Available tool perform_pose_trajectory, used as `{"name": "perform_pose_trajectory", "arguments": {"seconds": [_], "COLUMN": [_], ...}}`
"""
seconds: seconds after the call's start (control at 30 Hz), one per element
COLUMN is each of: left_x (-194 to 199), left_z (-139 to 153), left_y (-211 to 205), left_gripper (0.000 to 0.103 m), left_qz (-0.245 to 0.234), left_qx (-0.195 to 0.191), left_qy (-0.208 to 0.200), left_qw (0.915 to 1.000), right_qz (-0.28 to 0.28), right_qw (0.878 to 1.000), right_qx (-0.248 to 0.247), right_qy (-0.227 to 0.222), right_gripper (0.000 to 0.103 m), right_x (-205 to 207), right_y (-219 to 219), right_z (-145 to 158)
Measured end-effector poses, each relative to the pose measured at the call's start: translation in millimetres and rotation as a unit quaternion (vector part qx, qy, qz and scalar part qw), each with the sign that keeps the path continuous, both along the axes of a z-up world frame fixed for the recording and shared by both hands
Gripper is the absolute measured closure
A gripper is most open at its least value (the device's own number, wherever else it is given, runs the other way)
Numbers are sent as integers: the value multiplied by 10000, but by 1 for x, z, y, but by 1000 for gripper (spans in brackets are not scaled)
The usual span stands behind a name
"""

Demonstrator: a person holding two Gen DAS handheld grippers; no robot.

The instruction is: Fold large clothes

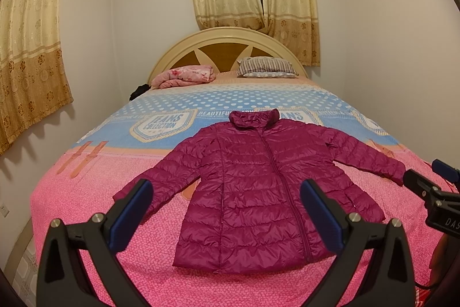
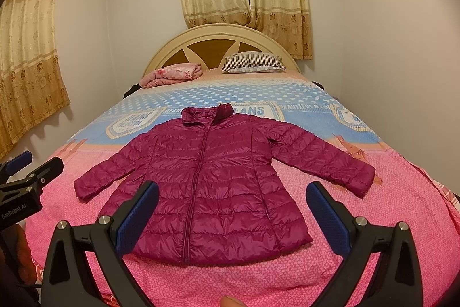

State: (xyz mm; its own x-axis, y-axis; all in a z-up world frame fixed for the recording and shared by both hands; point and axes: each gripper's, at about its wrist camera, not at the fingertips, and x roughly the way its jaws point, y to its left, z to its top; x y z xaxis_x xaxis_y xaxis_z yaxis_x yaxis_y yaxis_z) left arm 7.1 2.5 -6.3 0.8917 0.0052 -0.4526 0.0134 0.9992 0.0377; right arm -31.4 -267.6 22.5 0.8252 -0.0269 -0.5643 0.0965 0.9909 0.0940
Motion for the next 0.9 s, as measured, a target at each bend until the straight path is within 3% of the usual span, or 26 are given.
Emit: {"name": "perform_pose_trajectory", "arguments": {"seconds": [0.9], "left_x": [5], "left_z": [-4], "left_y": [5], "left_gripper": [0], "left_qz": [-34], "left_qx": [-13], "left_qy": [88], "left_qw": [10000], "right_qz": [33], "right_qw": [10000], "right_qx": [18], "right_qy": [73], "right_gripper": [1], "right_x": [7], "right_y": [1], "right_z": [-7]}}
